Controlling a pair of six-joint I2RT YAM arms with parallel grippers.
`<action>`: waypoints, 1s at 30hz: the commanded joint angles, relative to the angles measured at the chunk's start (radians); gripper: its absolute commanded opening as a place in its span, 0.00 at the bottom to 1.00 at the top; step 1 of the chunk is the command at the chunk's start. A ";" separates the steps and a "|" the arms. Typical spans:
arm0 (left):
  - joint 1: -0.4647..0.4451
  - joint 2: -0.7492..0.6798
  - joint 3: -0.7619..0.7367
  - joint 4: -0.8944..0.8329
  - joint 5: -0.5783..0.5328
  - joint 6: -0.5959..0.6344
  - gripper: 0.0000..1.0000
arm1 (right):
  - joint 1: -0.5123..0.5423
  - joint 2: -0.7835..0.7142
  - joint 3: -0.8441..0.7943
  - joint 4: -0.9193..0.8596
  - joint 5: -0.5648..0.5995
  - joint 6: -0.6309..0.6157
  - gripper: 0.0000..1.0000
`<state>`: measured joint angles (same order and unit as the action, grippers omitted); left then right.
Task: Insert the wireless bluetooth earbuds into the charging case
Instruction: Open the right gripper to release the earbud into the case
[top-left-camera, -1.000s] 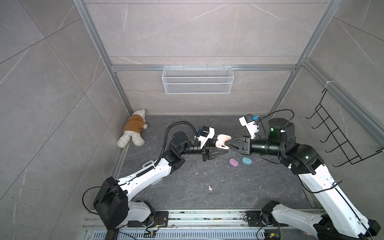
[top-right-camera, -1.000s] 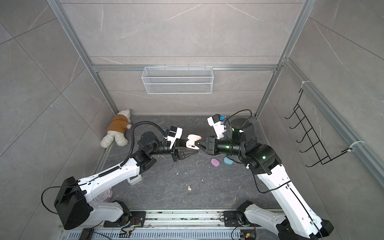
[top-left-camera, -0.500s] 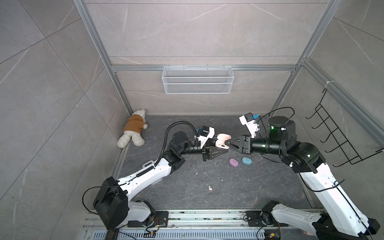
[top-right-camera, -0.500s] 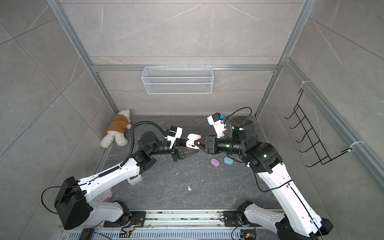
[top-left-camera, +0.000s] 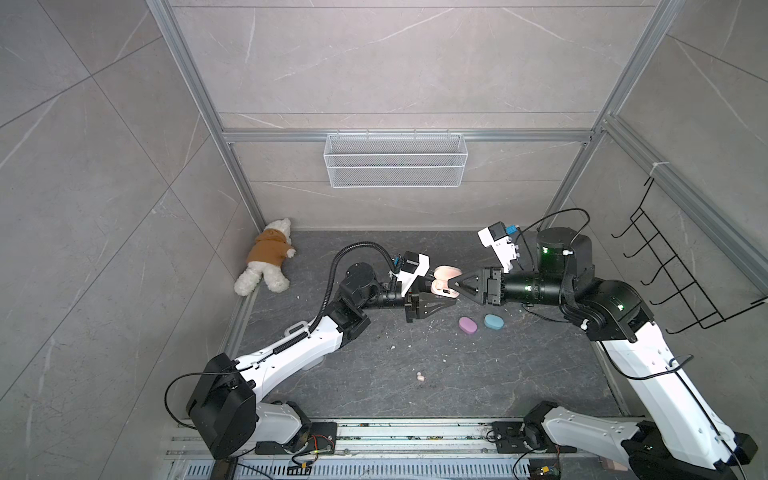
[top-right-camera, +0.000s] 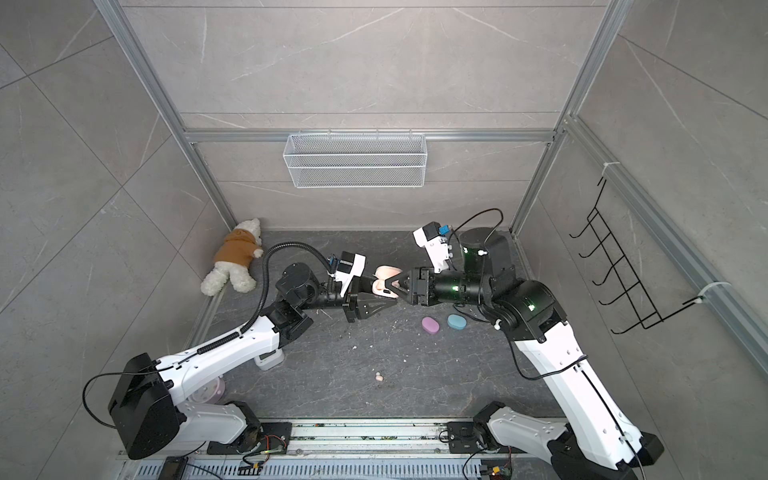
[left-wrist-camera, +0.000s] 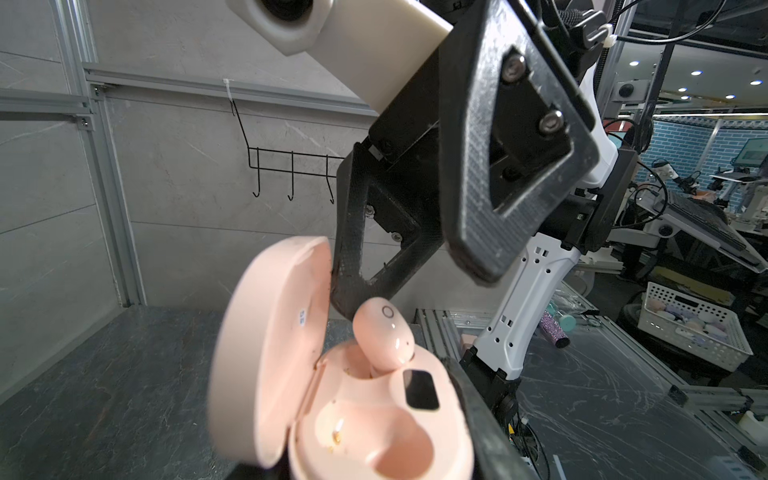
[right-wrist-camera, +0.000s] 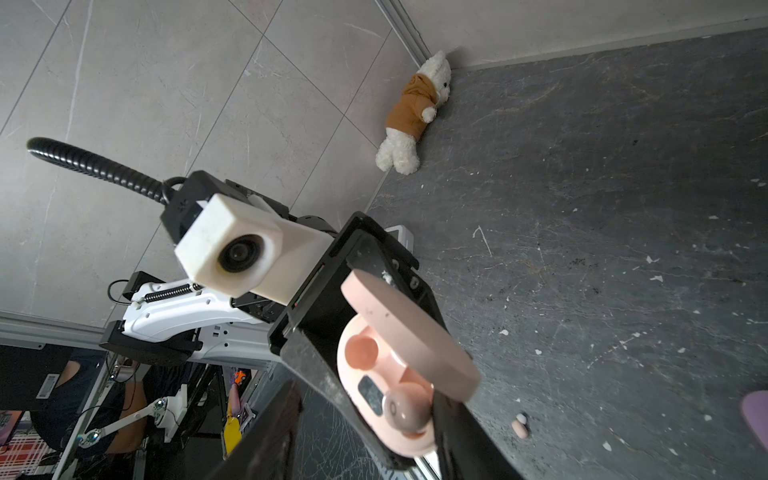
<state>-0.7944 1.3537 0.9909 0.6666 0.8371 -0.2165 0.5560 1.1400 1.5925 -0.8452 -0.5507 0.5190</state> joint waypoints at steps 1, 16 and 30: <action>-0.020 -0.025 0.041 0.037 0.043 0.015 0.01 | -0.002 0.018 0.029 0.000 0.022 -0.022 0.60; -0.023 -0.025 0.038 0.045 0.046 0.011 0.01 | 0.006 0.032 0.065 -0.022 0.031 -0.032 0.71; -0.025 -0.035 0.032 0.032 0.041 0.026 0.01 | 0.015 0.029 0.098 -0.058 0.021 -0.042 0.76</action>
<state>-0.7990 1.3537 0.9909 0.6571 0.8192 -0.2157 0.5655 1.1698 1.6669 -0.9066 -0.5434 0.5003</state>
